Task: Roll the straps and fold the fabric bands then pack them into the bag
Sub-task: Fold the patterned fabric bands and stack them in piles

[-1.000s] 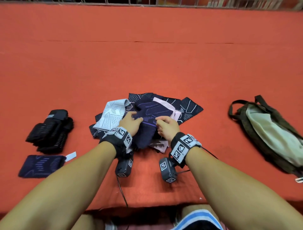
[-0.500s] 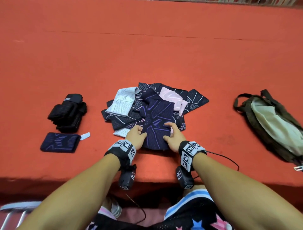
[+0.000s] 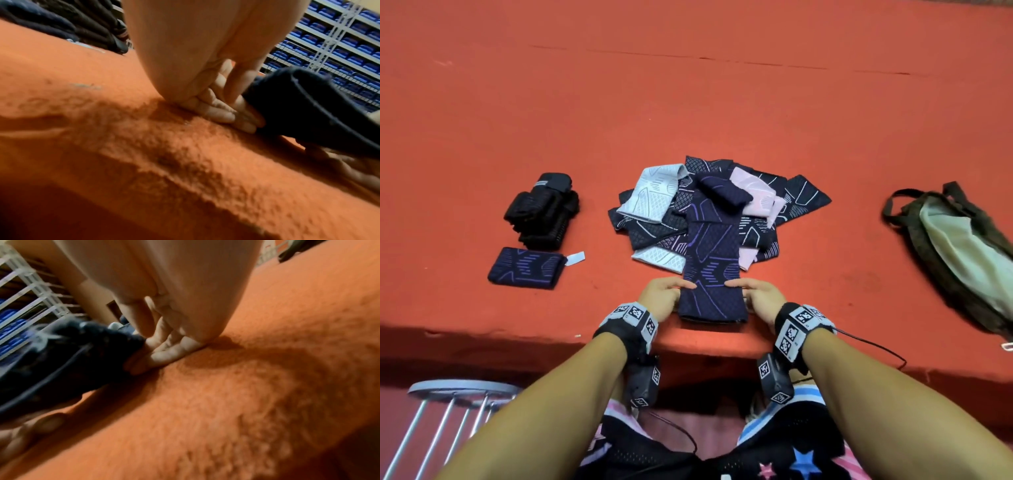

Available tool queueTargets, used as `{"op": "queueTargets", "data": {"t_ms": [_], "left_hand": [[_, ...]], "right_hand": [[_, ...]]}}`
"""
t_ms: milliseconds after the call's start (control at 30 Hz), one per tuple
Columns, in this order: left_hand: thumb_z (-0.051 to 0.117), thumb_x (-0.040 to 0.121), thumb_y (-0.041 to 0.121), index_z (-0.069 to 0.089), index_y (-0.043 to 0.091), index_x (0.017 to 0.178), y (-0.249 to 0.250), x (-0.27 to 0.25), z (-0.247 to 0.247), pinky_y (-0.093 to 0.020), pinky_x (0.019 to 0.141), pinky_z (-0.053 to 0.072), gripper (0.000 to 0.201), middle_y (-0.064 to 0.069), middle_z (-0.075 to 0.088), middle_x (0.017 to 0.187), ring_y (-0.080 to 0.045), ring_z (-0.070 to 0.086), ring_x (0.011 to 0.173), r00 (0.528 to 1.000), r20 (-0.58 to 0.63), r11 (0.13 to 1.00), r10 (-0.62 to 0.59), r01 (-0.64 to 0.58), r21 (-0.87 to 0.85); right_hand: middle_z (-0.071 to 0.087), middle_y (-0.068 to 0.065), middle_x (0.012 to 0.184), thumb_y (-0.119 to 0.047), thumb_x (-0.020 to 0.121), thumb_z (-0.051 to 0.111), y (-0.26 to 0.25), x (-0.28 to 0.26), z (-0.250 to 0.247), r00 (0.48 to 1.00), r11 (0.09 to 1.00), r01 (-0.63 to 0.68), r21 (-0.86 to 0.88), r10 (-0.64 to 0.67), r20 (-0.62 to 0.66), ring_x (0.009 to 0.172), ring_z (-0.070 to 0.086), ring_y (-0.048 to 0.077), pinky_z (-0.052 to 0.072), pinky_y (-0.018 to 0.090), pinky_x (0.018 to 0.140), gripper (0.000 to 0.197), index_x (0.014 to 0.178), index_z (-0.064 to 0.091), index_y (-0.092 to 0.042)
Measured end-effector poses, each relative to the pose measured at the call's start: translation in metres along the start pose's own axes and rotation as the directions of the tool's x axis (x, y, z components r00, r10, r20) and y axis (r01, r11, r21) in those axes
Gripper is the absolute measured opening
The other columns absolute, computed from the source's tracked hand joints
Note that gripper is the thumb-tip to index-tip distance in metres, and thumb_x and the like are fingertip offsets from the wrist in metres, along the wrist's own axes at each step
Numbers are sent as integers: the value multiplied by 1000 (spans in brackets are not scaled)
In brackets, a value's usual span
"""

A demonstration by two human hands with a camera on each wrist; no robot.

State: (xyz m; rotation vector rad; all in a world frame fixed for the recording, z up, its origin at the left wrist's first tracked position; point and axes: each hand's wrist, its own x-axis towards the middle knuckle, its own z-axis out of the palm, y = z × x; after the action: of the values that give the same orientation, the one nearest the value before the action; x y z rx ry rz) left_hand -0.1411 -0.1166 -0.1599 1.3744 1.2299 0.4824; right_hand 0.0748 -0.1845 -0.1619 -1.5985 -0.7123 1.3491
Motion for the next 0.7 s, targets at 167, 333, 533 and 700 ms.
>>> {"op": "queueTargets", "data": {"t_ms": [167, 333, 533, 700], "left_hand": [[64, 86, -14, 76, 9, 96, 6, -11, -4, -25, 71, 57, 28, -6, 74, 84, -17, 67, 75, 998, 44, 995, 37, -33, -96], [73, 88, 4, 77, 15, 84, 2, -9, -1, -18, 65, 53, 13, -3, 74, 72, -9, 66, 64, 998, 20, 993, 62, -60, -104], [67, 95, 31, 60, 17, 71, -5, -4, 5, -27, 65, 51, 29, -5, 72, 63, -23, 75, 74, 994, -106, 999, 33, -34, 0], [66, 96, 31, 54, 16, 66, -4, -7, 4, -23, 69, 52, 35, -10, 74, 68, -18, 74, 74, 993, -115, 999, 22, -27, -40]], "right_hand": [[75, 11, 97, 18, 94, 44, 5, -9, -9, 992, 997, 41, 70, -49, 118, 75, 71, 10, 56, 16, 71, 38, 112, 67, -6], [68, 20, 112, 13, 94, 53, 5, -11, -9, 989, 996, 67, 54, -73, 125, 73, 71, 9, 56, 16, 72, 31, 119, 64, 0], [70, 2, 74, -4, 91, 69, 6, -16, -6, 993, 995, 80, -58, -74, 97, 66, 60, 8, 50, 11, 62, 10, 83, 72, -11], [58, 4, 71, -36, 89, 73, 11, -11, -5, 995, 976, 95, -198, -101, -19, 71, 51, 16, 42, 29, 73, 33, 65, 59, -20]]}}
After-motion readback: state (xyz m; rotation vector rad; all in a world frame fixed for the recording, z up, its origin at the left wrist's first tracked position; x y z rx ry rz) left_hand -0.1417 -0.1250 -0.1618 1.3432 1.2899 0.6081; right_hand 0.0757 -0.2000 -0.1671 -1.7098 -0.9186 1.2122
